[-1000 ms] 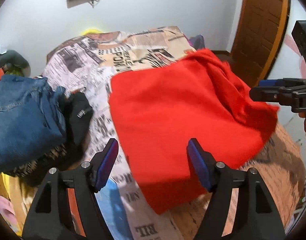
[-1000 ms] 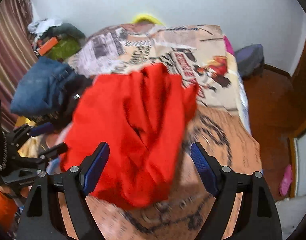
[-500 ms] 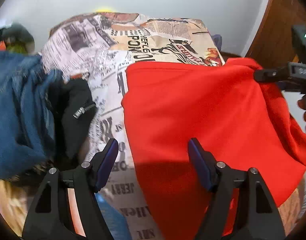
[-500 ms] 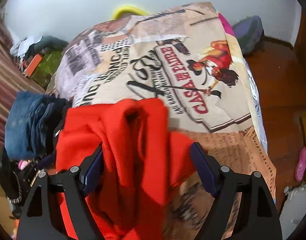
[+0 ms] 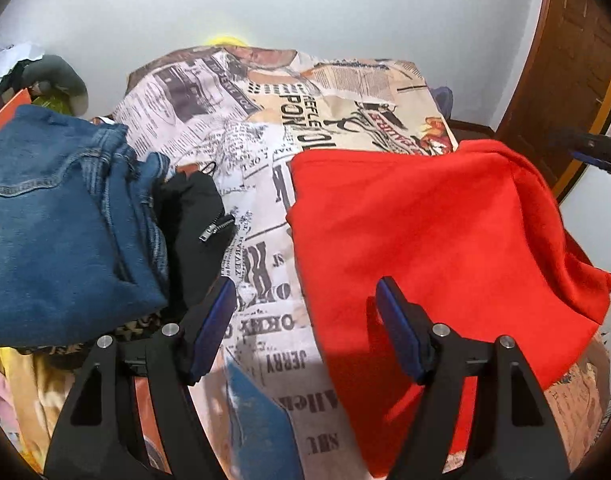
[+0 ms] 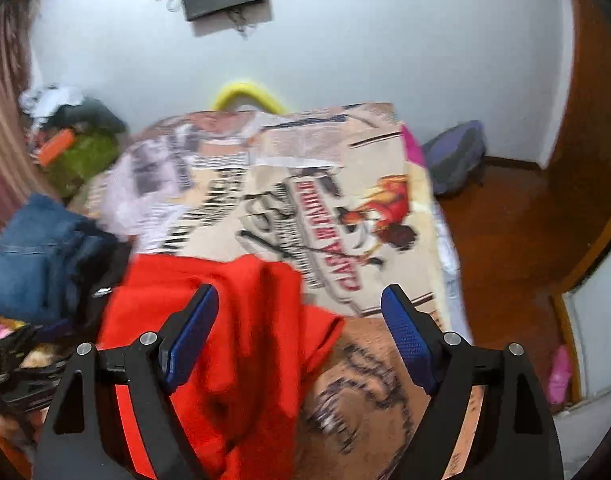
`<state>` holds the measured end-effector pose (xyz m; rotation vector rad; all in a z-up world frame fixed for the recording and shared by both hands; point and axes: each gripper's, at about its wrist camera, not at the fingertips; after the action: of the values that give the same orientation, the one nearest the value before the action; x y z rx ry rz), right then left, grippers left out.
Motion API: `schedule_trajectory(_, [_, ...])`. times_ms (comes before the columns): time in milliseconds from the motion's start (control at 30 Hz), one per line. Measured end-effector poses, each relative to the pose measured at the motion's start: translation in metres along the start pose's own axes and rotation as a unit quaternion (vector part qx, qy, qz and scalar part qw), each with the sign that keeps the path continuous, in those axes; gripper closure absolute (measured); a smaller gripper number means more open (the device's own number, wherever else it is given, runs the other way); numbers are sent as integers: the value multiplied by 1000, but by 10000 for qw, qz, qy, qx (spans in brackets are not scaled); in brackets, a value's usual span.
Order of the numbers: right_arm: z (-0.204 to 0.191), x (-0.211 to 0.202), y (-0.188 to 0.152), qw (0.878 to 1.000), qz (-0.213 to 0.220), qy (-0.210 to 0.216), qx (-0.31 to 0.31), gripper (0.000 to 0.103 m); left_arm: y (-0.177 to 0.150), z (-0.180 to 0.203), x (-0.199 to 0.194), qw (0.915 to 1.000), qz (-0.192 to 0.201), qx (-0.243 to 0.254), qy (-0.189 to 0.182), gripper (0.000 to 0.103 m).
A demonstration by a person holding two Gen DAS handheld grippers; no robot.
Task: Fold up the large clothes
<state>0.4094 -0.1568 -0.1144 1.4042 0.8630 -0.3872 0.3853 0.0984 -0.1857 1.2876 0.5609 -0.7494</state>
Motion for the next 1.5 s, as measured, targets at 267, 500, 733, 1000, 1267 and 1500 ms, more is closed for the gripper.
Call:
schedule_trajectory(267, [-16,36,-37,9900,-1198,745,84,22,-11,9,2,9990,-232,-89,-377,31])
schedule_trajectory(500, [12,70,-62,9828,-1675,680,387,22,-21,4,17,9946,-467,-438,-821,31])
schedule_trajectory(733, [30,74,-69,9755,-1625,1341,632,18,-18,-22,46,9656,-836,-1490,-1959,31])
schedule_trajectory(1000, [14,76,-63,9801,-1523,1196,447,18,-22,-32,72,9448,-813,-2072,-2406,30])
schedule_trajectory(1267, [4,85,-58,9755,-1603,1404,543,48,-29,-33,73,9443,-736,-2049,-2469,42])
schedule_trajectory(1500, [18,80,-62,9577,-1688,1991,1210,73,-34,-40,52,9399,-436,-2173,-2598,75])
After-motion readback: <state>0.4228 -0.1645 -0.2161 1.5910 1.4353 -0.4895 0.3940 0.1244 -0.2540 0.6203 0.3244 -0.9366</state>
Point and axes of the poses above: each gripper's, at about its wrist camera, not at the fingertips, and x roughly the way its jaws point, z to its right, y to its top, and after that the axes turned 10 degrees about -y, right-handed
